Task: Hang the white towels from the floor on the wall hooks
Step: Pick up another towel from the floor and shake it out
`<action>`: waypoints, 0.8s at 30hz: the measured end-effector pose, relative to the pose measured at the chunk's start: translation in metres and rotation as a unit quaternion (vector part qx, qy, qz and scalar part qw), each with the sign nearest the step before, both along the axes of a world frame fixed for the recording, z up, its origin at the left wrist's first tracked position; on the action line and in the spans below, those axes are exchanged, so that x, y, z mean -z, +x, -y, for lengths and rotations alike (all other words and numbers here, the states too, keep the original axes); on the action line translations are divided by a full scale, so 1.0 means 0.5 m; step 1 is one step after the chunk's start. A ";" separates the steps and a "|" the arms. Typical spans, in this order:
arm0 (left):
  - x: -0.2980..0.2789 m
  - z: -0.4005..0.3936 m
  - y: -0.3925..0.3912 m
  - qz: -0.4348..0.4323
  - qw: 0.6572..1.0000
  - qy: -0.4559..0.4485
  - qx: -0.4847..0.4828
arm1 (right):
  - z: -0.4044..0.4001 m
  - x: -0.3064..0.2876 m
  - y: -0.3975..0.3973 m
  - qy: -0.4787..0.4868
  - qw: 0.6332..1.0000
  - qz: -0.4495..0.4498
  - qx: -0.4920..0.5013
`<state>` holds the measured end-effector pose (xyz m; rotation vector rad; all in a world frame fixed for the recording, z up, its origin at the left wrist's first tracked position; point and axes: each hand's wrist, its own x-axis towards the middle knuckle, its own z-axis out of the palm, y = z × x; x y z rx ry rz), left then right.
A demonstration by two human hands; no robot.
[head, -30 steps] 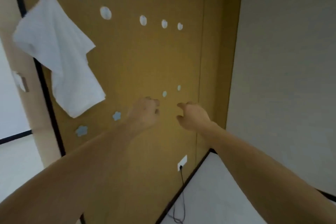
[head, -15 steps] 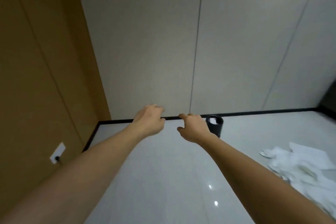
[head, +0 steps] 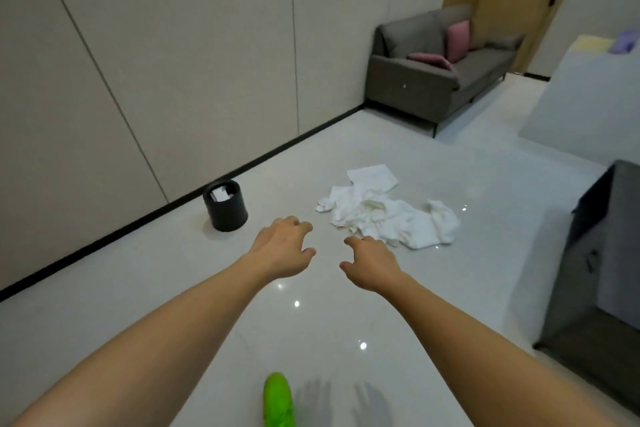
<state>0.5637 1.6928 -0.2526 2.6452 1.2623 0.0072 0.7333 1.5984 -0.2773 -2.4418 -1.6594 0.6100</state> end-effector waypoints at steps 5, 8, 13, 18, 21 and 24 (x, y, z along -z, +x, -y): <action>0.071 -0.138 0.189 -0.017 0.996 -0.020 0.086 | -0.075 0.053 0.177 -0.020 0.995 -0.011 0.094; 0.115 -0.233 0.286 -0.023 0.992 -0.055 0.112 | -0.145 0.083 0.260 -0.045 0.990 -0.022 0.135; 0.164 -0.390 0.424 -0.065 0.982 -0.091 0.155 | -0.265 0.125 0.371 -0.082 0.977 -0.048 0.190; 0.195 -0.515 0.561 -0.083 0.975 -0.102 0.179 | -0.363 0.167 0.475 -0.096 0.965 -0.078 0.229; 0.231 -0.580 0.648 -0.093 0.971 -0.114 0.189 | -0.415 0.205 0.555 -0.113 0.958 -0.096 0.245; 0.278 -0.647 0.742 -0.109 0.968 -0.127 0.185 | -0.479 0.257 0.658 -0.132 0.955 -0.103 0.243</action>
